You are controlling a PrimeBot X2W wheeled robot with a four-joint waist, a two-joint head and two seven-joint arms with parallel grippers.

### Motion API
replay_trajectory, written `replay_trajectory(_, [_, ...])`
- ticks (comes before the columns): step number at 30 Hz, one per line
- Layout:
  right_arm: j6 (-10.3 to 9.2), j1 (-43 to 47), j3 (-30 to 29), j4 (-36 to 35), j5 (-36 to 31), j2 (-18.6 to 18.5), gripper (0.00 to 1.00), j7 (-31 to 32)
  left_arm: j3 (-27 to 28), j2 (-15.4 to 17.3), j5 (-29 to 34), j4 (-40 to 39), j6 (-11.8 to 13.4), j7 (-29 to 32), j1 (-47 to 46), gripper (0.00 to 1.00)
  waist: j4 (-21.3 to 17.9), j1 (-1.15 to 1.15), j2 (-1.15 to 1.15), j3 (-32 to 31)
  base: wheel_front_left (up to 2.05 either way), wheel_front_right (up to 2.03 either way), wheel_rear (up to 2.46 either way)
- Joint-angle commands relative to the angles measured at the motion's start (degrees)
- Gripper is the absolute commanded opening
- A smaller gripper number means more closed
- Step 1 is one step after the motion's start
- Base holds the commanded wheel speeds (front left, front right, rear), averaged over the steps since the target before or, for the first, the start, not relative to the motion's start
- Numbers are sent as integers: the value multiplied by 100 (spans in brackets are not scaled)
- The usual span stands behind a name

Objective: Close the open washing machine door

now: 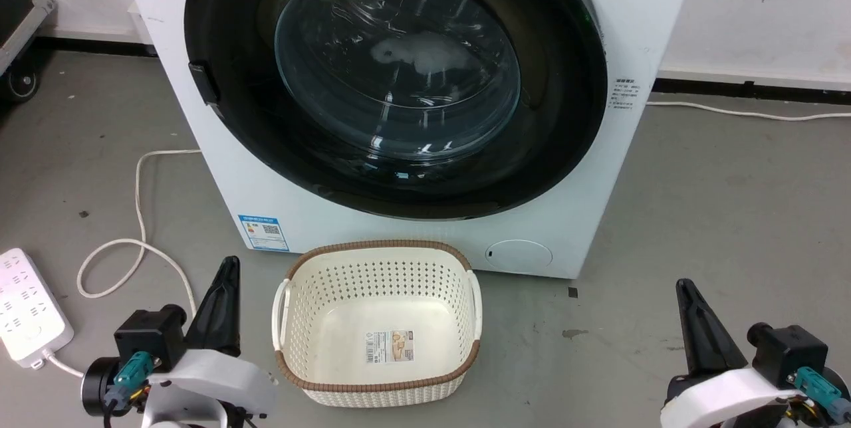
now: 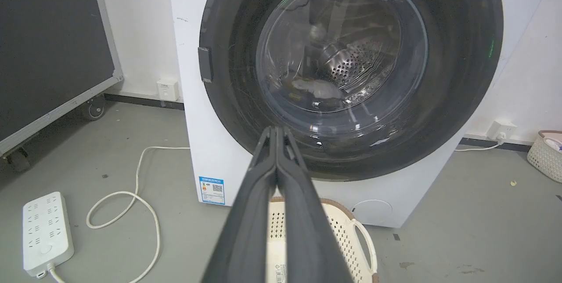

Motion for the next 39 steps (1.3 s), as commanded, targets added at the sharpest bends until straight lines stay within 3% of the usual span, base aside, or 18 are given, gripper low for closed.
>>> replay_trajectory(1, [-1, 26, 12, -55, -39, -3, 0, 20, 10, -21, 62, -33, 38, 25, 59, 0, 3, 0, 0, 0, 0, 0, 0])
replay_trajectory(39, [-2, 61, 100, -353, -317, -7, 0, 376, 45, -239, 603, -196, 118, 263, 175, 0, 120, 0, 0, -11, 0, 0, 0])
